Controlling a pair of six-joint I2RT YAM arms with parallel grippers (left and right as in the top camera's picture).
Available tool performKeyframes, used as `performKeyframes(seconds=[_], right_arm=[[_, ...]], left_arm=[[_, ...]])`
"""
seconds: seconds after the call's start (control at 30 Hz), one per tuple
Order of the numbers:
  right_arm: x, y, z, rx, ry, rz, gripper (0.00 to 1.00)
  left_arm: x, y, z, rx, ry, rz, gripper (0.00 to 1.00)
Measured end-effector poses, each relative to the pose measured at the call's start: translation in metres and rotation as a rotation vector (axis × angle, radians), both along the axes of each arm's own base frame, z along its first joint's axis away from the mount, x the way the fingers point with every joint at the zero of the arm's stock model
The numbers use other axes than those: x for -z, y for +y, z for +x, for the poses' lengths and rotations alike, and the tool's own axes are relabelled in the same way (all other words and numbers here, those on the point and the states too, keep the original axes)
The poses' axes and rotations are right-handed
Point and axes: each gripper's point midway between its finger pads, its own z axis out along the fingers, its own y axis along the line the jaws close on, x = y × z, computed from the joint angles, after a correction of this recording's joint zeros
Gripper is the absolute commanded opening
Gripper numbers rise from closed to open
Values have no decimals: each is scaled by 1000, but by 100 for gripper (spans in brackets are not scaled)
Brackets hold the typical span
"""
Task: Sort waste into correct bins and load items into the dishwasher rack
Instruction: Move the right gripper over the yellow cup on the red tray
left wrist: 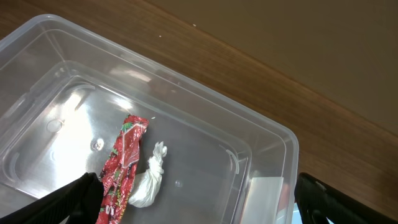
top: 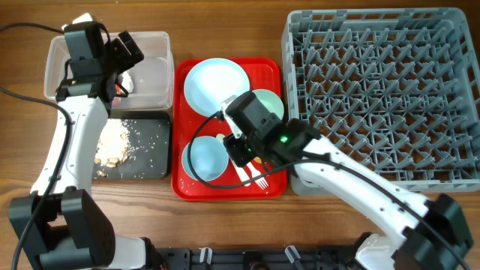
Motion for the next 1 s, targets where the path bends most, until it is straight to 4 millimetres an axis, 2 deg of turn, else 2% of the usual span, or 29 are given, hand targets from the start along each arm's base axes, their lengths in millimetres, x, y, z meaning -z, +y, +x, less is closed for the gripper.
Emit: performKeyframes(seconds=[0.1,0.17,0.2,0.6,1.0], right_arm=[[7,-2,3,4,-3,-28,40],[7,-4,4,10,-12,-36,29],[7,-4,5,9,-15,-39,27],[21,-37,-5,46,19,-194,27],[30,-44,-11,65,47,-215,27]], left_arm=[[0,0,0,0,0,0,100],[0,0,0,0,0,0,100],[0,0,0,0,0,0,100],[0,0,0,0,0,0,100],[0,0,0,0,0,0,100]])
